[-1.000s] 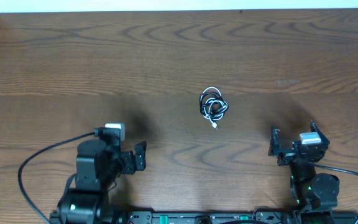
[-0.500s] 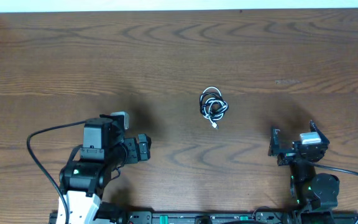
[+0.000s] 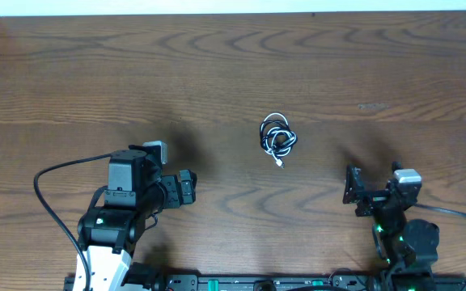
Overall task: Untangle cables
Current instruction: 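Raise both arms and move grippers toward the cable bundle, then lower the left gripper onto the black-and-white cable bundle and grasp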
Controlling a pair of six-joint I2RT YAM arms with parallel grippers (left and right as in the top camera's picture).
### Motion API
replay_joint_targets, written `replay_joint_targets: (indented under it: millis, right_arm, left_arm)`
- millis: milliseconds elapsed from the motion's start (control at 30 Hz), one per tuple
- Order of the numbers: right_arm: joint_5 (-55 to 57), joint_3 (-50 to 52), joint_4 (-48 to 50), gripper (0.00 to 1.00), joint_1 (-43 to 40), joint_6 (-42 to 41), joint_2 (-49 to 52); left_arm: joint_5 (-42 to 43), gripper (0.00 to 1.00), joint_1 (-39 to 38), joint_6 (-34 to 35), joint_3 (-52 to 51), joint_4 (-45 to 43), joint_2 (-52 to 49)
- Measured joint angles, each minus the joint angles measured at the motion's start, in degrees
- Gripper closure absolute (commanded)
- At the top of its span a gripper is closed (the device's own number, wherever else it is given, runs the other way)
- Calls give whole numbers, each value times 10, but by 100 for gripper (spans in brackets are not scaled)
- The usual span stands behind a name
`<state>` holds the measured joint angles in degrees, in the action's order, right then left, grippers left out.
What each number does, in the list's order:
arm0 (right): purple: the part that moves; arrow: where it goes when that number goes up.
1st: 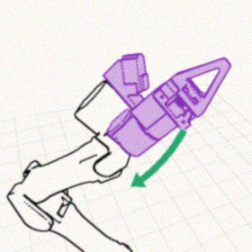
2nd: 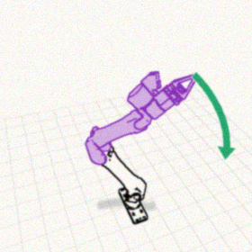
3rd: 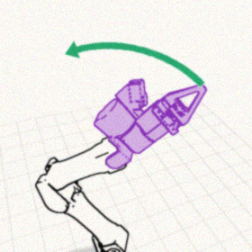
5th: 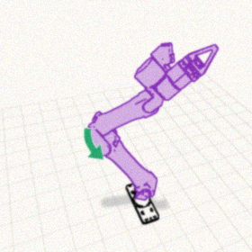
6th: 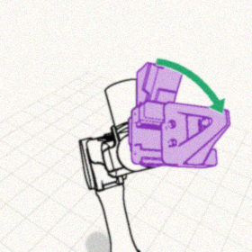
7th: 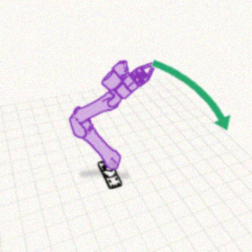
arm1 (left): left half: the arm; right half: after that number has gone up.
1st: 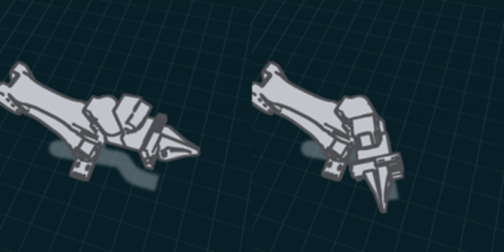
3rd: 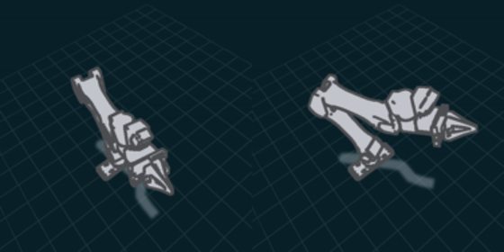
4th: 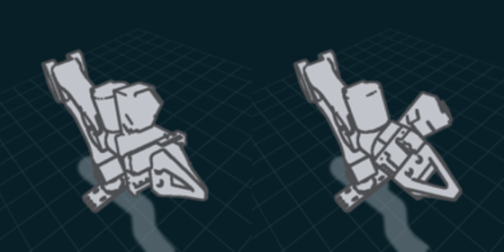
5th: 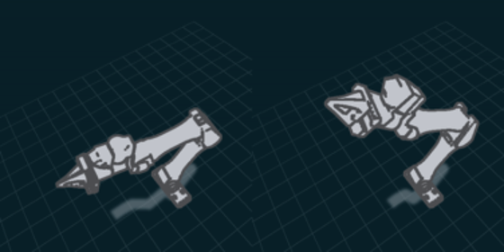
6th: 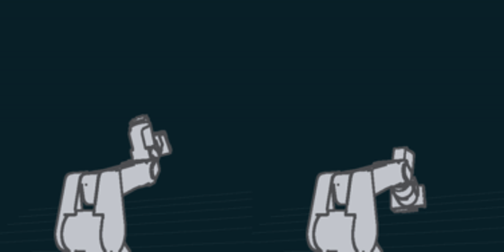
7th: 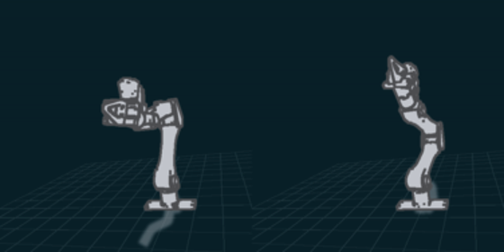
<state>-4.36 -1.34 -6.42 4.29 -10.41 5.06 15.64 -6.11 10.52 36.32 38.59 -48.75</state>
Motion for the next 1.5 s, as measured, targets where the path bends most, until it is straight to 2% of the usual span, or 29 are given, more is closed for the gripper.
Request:
replay_joint_targets:
  millis: [167,400,633,833,933,1033,1267,1367,1500]
  right_arm:
    - [-14,-59,-97,1,0,-3,75]
    - [-23,-189,-167,1,0,0,213]
    - [-25,-328,-277,1,0,4,355]
    - [-26,-474,-418,1,0,67,480]
    - [-28,-498,-425,1,0,81,504]
    - [-44,-505,-420,1,0,88,514]
    - [-60,-505,-416,1,0,94,515]
    - [-62,-505,-404,1,0,95,515]
    - [-64,-505,-396,1,0,94,515]
  left_arm:
    - [10,2,0,0,0,-2,-1]
    - [10,2,0,0,15,3,-4]
    - [10,2,0,0,127,30,-57]
    - [10,2,-28,-25,226,70,-156]
    - [23,2,-48,-47,271,79,-197]
    - [64,2,-80,-103,306,74,-234]
    - [85,2,-90,-145,307,55,-248]
    - [87,2,-90,-151,308,14,-248]
    - [87,2,-90,-152,309,-83,-248]
